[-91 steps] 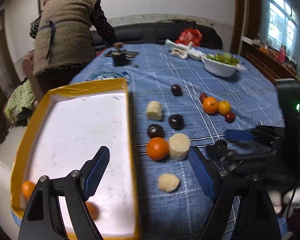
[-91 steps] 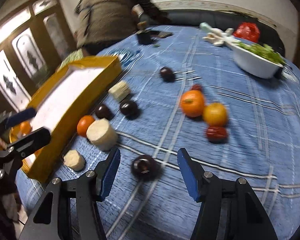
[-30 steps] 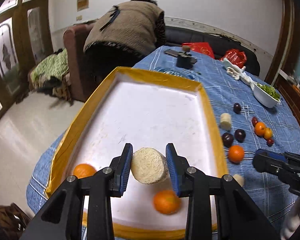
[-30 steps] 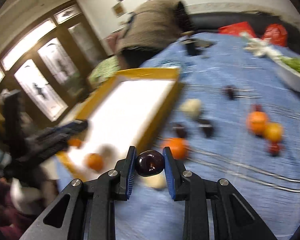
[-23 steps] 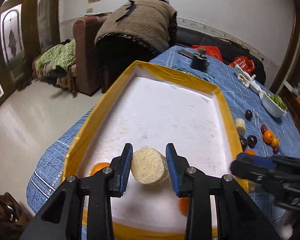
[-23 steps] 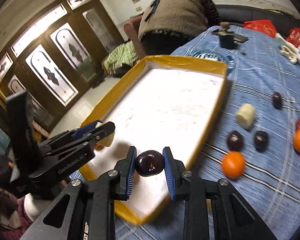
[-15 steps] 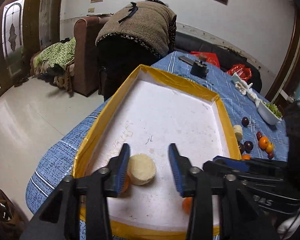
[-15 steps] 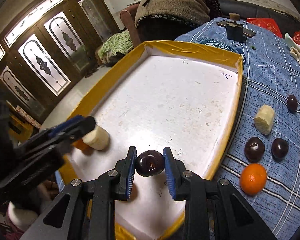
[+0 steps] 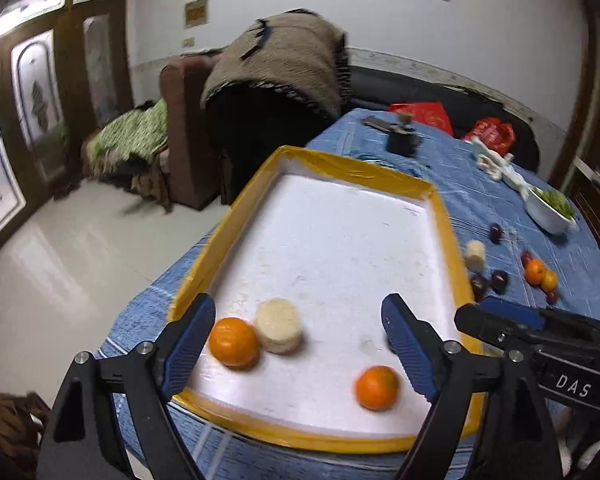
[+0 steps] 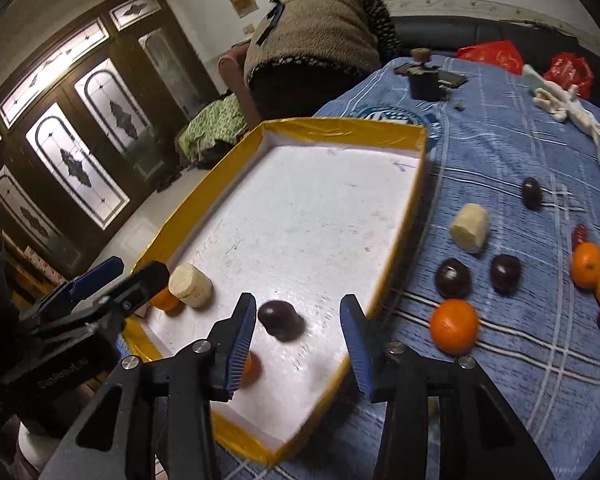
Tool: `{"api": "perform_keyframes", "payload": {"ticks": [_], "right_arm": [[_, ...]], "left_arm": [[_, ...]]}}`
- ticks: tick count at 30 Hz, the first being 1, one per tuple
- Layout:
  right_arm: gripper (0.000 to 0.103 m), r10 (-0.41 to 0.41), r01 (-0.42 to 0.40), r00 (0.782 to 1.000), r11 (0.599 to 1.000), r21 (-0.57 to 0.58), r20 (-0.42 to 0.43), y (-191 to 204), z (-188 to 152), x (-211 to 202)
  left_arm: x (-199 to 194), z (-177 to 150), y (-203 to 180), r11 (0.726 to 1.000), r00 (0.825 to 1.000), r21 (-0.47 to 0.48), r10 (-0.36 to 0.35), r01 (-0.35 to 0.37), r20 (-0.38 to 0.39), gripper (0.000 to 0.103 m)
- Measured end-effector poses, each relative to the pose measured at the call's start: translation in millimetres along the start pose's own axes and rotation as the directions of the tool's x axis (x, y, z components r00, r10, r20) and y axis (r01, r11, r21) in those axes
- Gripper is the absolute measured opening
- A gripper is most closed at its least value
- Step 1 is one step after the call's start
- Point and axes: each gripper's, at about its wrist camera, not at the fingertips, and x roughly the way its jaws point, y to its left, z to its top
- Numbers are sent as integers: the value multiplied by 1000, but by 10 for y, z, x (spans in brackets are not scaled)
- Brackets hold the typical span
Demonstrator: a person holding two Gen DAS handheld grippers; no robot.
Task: Organize fruits
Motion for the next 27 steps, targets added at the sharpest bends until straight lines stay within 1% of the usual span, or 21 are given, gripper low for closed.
{"api": "perform_keyframes", "payload": {"ticks": [2,5,6,8,15,19,27], "right_arm": [[53,-8,8,1000,1000,29,26,-69,-45,-121],[54,-37,33,997,997,69,62,-178,-134,-302],[56,-55,49,996,995,81,72,-222,-167,-361],[57,-75,66,993,993,100,86,-285,-216,-445],[58,-103,89,990,988,128,101,-426,-323,-609],[60,-103,88,988,987,136,115,-487,-381,-693],[60,-119,100,984,984,144,133,-553,-448,-783]], "left_arm": [[-72,-9,-124,1000,1000,22,-20,20,8,85],[-193,-30,-303,997,999,73,1,-3,39,85],[-224,-27,-340,996,999,84,5,-9,46,85],[-284,-34,-417,994,999,106,2,-8,54,85],[-418,-63,-570,992,998,129,-10,2,64,85],[-441,-80,-653,989,998,147,-16,7,62,85],[-475,-91,-802,984,998,175,-24,13,62,85]]}}
